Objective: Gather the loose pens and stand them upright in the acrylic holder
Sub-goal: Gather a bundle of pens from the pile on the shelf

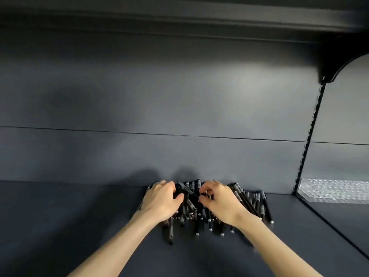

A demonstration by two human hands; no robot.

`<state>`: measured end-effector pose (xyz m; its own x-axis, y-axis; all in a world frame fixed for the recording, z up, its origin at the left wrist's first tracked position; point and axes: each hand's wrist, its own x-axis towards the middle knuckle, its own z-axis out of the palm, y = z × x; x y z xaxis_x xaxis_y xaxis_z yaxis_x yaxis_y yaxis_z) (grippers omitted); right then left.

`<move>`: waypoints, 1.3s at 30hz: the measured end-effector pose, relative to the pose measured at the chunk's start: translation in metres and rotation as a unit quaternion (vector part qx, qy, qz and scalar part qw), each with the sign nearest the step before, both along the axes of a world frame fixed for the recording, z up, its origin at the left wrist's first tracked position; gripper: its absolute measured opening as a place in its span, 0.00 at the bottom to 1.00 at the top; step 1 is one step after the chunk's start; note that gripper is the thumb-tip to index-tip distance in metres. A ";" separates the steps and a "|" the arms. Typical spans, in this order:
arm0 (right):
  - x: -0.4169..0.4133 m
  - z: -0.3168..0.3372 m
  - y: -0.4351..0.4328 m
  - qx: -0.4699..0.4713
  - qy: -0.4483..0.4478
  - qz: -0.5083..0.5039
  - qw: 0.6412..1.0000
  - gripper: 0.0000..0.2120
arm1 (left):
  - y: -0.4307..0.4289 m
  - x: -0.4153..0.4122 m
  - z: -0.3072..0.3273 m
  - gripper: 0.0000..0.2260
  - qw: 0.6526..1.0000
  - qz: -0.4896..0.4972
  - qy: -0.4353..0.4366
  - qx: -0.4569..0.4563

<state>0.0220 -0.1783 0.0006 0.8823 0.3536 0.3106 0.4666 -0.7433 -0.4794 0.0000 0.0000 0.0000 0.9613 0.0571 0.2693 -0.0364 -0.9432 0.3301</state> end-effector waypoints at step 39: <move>0.041 -0.027 0.018 -0.005 -0.332 0.005 0.943 0.06 | 0.018 0.009 -0.005 0.04 0.914 -0.099 -0.056 -0.390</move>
<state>0.0632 -0.1601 -0.0267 0.4907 0.3661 0.7907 0.6680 -0.7407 -0.0716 0.0086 0.0175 -0.0055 0.9422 0.1026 0.3188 -0.2557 -0.3944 0.8826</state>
